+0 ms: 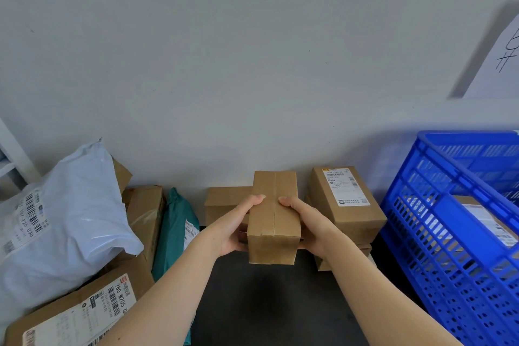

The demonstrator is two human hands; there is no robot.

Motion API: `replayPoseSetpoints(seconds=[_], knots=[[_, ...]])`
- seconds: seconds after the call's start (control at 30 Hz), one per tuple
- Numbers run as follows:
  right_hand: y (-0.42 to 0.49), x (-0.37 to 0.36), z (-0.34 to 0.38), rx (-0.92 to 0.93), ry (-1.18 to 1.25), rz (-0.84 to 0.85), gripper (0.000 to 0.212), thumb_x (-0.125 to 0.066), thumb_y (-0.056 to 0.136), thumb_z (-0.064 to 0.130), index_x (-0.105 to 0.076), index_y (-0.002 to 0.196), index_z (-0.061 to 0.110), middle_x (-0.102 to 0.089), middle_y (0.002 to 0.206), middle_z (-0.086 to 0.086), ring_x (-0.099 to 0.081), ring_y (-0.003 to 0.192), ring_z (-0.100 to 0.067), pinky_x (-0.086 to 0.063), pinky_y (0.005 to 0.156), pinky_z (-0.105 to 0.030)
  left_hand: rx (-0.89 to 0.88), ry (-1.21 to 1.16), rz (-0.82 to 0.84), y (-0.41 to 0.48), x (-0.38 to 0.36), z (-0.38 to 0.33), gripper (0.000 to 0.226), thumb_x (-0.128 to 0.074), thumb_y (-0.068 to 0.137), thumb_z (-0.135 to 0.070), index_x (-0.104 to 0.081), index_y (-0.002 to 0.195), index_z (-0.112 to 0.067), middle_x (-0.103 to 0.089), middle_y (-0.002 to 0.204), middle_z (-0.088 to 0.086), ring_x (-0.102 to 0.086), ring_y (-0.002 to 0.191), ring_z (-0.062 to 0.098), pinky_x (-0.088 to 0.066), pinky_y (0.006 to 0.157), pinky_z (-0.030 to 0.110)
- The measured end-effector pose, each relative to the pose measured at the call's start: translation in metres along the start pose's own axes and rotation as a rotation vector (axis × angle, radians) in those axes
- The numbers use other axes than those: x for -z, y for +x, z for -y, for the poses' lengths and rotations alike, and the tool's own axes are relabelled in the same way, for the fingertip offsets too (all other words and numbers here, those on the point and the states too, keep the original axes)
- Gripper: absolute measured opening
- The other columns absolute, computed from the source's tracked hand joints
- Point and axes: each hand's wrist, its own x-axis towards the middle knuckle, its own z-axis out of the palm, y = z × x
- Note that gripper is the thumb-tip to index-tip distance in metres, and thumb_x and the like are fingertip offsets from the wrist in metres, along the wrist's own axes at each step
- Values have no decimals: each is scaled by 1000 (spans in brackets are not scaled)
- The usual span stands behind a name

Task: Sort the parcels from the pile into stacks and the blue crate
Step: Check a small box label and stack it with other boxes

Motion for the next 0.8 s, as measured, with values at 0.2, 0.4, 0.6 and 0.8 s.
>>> replayPoseSetpoints(seconds=[0.2, 0.4, 0.6, 0.8], knots=[[-1, 1, 1, 6, -18, -23, 52, -71, 80, 44, -51, 122, 22, -59, 120, -11, -56, 110, -30, -46, 99, -48, 4, 9, 4, 1, -1, 0, 76, -70, 57, -63, -46, 119, -27, -55, 124, 15, -56, 113, 32, -45, 101, 52], [-5, 0, 3, -4, -22, -39, 61, -68, 79, 54, -47, 126, 22, -59, 117, -8, -57, 107, -27, -47, 93, -42, 26, -7, 11, -2, -5, -3, 63, -69, 61, -61, -48, 111, -29, -56, 123, 13, -56, 113, 31, -45, 101, 52], [-5, -1, 6, -1, 22, -92, 65, -60, 78, 67, -42, 126, 28, -52, 133, -7, -49, 123, -31, -38, 107, -53, -8, 30, -69, -6, -8, -5, 40, -62, 80, -59, -49, 104, -30, -60, 115, 7, -58, 106, 26, -47, 100, 48], [-7, -5, 8, -8, -21, -150, 58, -50, 91, 59, -42, 134, 22, -54, 128, -6, -49, 121, -28, -35, 110, -50, -121, 181, -163, -5, -14, -6, 101, -62, 60, -74, -28, 143, -28, -56, 121, -1, -59, 104, 20, -54, 84, 40]])
